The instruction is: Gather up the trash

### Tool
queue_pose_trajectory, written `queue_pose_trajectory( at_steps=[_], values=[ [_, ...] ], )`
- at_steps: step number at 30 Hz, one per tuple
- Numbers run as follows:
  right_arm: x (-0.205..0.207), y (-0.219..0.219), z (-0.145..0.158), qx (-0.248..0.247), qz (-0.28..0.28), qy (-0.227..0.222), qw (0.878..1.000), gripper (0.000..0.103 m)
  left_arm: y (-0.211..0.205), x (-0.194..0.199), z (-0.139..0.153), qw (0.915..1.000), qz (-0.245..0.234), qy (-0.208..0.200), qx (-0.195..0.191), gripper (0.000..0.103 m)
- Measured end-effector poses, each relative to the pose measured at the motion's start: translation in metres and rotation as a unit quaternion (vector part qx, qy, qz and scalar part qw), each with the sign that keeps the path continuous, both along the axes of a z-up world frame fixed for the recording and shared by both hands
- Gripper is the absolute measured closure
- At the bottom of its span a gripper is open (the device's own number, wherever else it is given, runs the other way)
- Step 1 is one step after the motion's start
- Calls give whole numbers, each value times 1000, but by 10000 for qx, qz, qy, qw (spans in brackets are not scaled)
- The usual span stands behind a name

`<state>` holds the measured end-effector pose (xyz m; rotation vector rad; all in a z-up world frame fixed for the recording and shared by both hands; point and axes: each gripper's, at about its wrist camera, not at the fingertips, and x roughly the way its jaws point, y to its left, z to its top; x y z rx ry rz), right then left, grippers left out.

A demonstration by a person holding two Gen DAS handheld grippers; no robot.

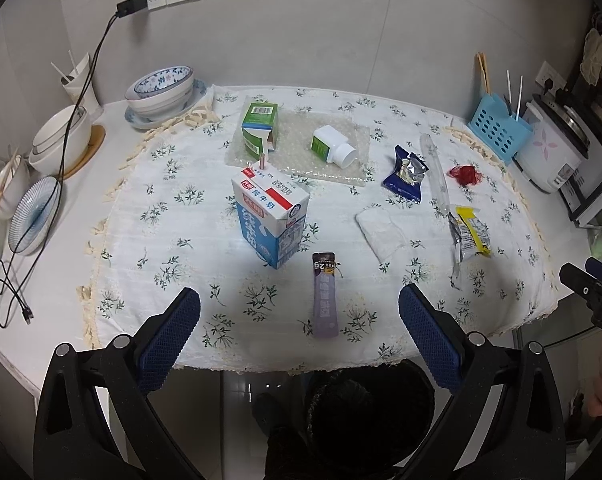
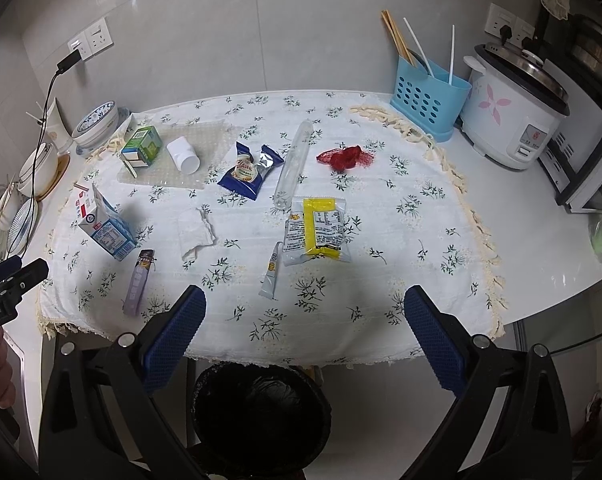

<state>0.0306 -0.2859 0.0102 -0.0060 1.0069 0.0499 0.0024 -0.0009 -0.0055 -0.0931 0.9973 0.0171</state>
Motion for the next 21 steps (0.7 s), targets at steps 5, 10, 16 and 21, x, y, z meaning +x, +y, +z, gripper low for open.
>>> queue_pose_trajectory(
  at_steps=[5, 10, 16, 21],
  values=[
    [0, 0, -1, 12, 2, 3, 10000, 8, -1, 0, -1, 10000, -3, 16, -13, 6],
    [0, -1, -2, 14, 1, 1, 10000, 8, -5, 1, -2, 10000, -24, 37, -15, 6],
    [0, -2, -2, 21, -9, 13, 10000, 8, -4, 1, -1, 10000, -28, 55, -20, 6],
    [0, -2, -1, 24, -10, 22, 10000, 8, -5, 2, -2, 10000, -25, 74, -28, 6]
  ],
)
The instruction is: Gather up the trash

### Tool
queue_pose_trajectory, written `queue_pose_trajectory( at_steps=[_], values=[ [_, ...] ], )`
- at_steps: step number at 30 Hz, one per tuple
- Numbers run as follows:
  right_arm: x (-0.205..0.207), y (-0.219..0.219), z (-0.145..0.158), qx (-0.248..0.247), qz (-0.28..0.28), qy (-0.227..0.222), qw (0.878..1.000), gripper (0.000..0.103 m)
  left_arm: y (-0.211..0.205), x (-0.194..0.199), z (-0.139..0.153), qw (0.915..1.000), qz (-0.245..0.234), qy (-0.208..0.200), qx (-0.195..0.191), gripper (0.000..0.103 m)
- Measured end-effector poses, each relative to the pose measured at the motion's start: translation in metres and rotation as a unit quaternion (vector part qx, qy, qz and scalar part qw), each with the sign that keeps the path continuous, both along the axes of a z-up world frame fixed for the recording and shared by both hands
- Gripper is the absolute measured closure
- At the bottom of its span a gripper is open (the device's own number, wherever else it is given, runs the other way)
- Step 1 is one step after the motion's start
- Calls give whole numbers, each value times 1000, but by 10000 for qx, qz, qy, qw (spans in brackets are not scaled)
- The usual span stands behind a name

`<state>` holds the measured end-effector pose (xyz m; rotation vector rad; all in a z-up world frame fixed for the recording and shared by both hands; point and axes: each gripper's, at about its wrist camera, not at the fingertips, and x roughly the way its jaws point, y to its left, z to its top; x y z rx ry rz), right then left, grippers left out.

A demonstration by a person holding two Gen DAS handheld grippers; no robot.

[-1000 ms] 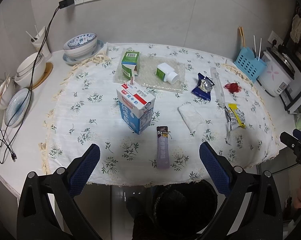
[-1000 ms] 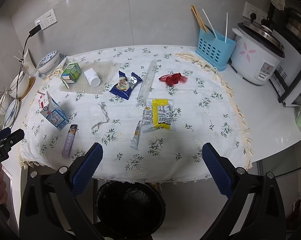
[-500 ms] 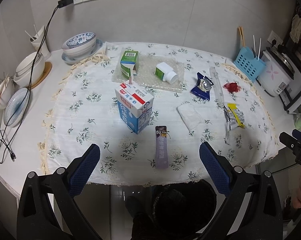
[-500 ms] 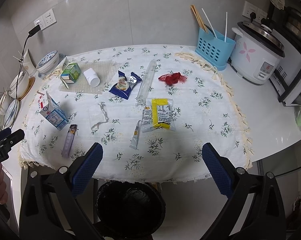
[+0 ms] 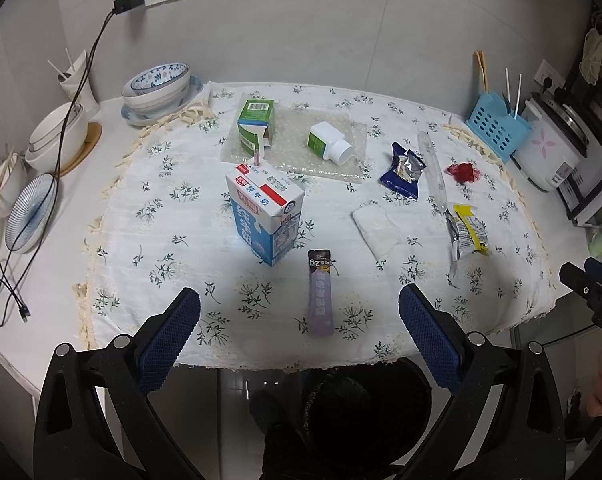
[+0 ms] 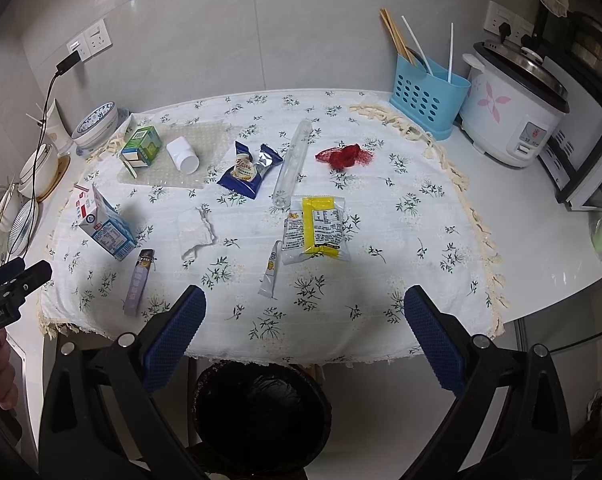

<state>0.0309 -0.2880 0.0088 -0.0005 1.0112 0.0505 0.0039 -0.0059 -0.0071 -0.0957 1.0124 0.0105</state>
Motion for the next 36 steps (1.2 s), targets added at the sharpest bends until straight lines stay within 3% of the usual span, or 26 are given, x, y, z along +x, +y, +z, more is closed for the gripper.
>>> queue_pose_trajectory(
  at_steps=[36],
  values=[
    [1, -1, 0, -1, -24, 28, 10000, 8, 5, 5, -3, 10000, 27, 85, 1, 6]
  ],
)
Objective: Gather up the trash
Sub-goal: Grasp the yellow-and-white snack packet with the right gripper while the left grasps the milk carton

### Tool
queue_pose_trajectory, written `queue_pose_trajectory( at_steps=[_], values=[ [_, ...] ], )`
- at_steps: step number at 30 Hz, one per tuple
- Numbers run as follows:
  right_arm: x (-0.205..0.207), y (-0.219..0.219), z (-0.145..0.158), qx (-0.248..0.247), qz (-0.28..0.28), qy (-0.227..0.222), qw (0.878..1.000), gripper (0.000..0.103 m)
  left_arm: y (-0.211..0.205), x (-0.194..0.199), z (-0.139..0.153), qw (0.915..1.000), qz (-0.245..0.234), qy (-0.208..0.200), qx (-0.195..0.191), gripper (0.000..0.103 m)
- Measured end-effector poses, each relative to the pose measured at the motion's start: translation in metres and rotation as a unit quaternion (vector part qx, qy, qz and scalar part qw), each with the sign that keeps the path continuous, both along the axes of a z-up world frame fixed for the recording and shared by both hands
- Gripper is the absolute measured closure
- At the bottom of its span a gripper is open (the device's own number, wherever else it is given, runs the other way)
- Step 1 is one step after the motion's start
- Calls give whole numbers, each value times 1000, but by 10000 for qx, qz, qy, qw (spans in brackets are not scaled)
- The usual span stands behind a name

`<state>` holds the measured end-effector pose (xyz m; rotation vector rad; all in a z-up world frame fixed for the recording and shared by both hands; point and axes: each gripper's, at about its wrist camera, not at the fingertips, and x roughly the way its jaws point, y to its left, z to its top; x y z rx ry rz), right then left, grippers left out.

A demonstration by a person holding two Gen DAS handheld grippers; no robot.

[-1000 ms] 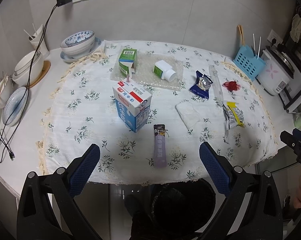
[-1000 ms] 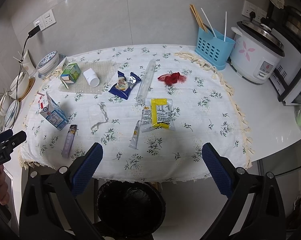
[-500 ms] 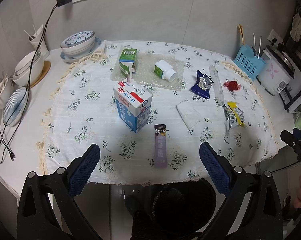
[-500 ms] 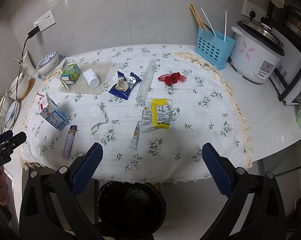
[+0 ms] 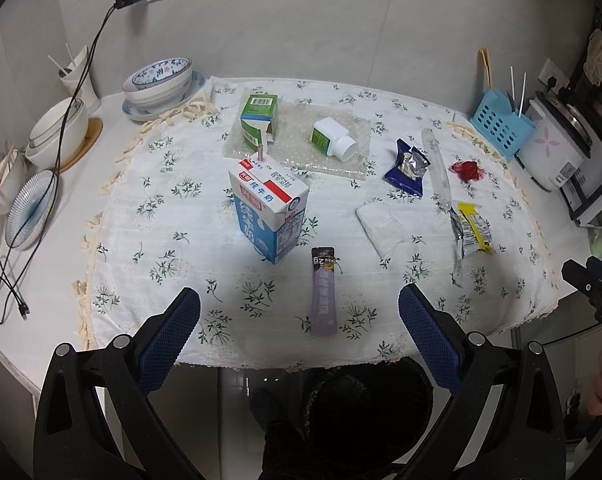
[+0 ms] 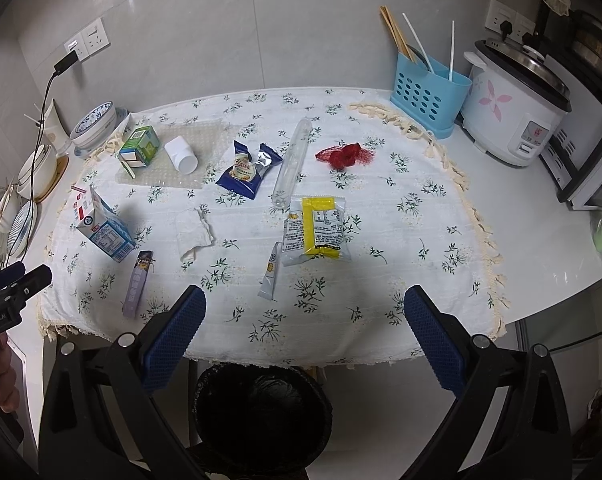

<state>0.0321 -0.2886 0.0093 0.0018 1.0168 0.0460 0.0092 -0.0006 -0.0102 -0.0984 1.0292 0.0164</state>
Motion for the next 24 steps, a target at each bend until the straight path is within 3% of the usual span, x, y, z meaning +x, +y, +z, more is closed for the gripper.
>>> queue_pose_trajectory(
  at_steps=[8, 24],
  values=[
    [15, 3, -11, -64, 31, 86, 9999, 8, 9, 13, -7, 9999, 84, 3, 64, 6],
    [116, 5, -84, -398, 0, 907, 9951, 8, 56, 90, -75, 9997, 157, 155, -121, 6]
  ],
)
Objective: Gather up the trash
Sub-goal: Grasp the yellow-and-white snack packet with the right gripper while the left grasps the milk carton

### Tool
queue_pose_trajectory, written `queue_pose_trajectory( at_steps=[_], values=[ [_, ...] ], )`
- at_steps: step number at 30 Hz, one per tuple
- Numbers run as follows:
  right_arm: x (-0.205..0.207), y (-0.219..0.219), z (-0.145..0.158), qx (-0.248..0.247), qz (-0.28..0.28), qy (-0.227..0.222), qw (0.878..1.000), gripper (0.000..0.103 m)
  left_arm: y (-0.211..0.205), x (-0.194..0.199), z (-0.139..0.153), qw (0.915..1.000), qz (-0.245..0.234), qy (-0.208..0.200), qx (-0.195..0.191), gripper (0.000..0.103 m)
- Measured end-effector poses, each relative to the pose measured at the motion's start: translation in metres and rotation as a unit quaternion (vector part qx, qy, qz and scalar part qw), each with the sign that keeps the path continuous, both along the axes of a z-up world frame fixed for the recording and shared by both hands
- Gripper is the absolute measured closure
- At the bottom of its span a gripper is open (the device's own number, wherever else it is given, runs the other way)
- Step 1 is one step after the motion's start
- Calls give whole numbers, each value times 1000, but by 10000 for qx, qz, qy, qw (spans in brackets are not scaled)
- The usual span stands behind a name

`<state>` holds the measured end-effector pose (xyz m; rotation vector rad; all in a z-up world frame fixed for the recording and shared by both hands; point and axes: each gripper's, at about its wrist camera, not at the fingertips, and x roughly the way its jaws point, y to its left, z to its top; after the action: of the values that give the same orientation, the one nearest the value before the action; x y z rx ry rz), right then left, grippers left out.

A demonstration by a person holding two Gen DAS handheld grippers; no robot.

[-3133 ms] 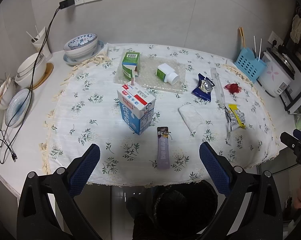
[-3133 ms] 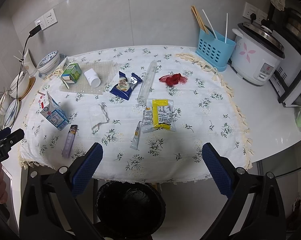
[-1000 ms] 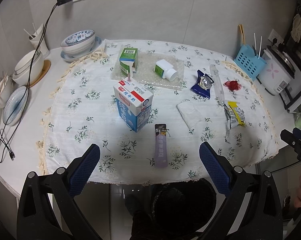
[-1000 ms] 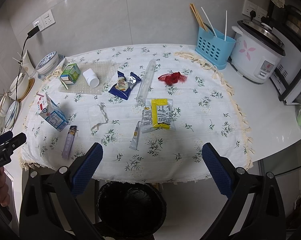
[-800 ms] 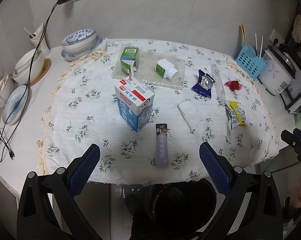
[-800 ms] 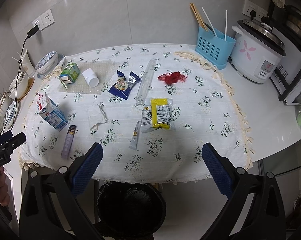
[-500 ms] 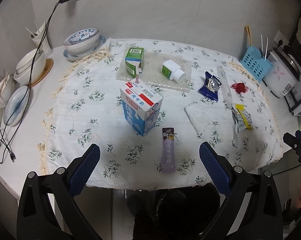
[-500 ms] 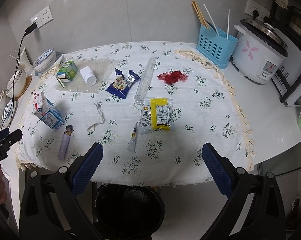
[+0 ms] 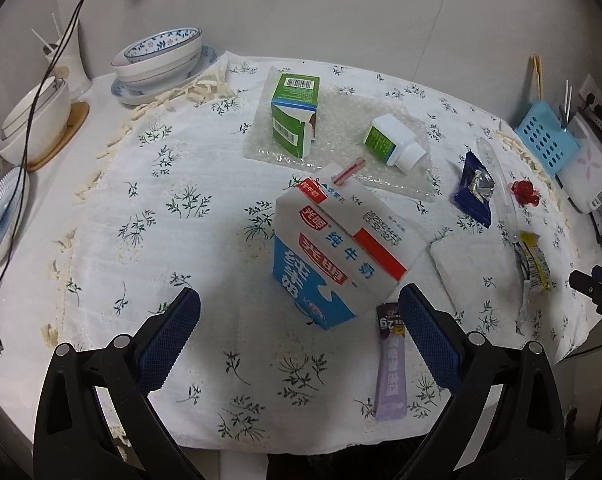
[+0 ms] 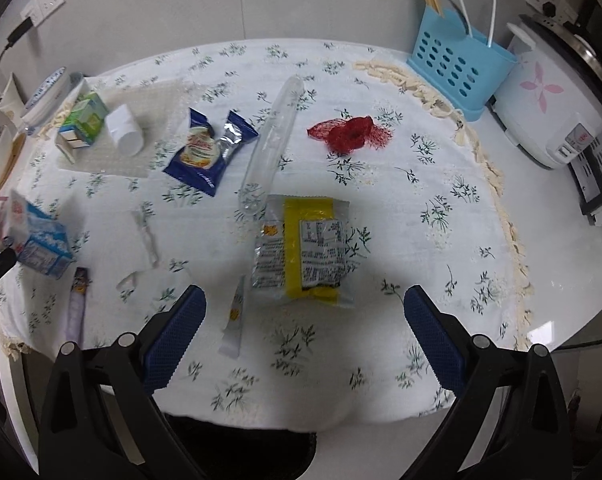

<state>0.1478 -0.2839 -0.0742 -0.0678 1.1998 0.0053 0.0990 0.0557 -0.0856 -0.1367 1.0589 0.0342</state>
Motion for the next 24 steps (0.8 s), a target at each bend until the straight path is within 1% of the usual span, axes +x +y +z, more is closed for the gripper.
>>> queue_pose_trajectory(
  at_steps=[2, 4, 8, 11, 13, 16, 18, 19, 20, 23, 24],
  values=[
    [14, -4, -11, 13, -63, 165, 9998, 11, 1, 8, -6, 10000, -78, 1, -54, 6],
    [27, -8, -23, 68, -143, 355, 9992, 12, 1, 15, -10, 9998, -187, -13, -80, 6],
    [45, -13, -42, 150, -263, 681, 9972, 16, -4, 22, -18, 9991, -405, 4, -123, 8],
    [54, -15, -54, 253, -351, 884, 9951, 17, -9, 25, -21, 9981, -581, -5, -223, 8],
    [58, -17, -59, 293, -412, 970, 9940, 18, -15, 26, -23, 9975, -688, -13, -143, 9],
    [62, -17, -65, 260, -485, 1058, 9929, 21, -19, 31, -25, 9968, -780, 10, -182, 13],
    [63, -17, -66, 265, -517, 1096, 9923, 23, -19, 34, -25, 9964, -803, 20, -270, 20],
    [63, -17, -67, 263, -542, 1121, 9919, 26, -19, 36, -24, 9963, -813, 23, -277, 21],
    [64, -17, -68, 269, -560, 1148, 9914, 28, -20, 38, -23, 9962, -835, 20, -261, 25],
    [66, -16, -70, 272, -616, 1208, 9904, 34, -22, 41, -21, 9953, -940, 7, -241, 27],
    [67, -13, -75, 266, -640, 1208, 9903, 35, -23, 42, -20, 9951, -962, -1, -212, 27]
  ],
)
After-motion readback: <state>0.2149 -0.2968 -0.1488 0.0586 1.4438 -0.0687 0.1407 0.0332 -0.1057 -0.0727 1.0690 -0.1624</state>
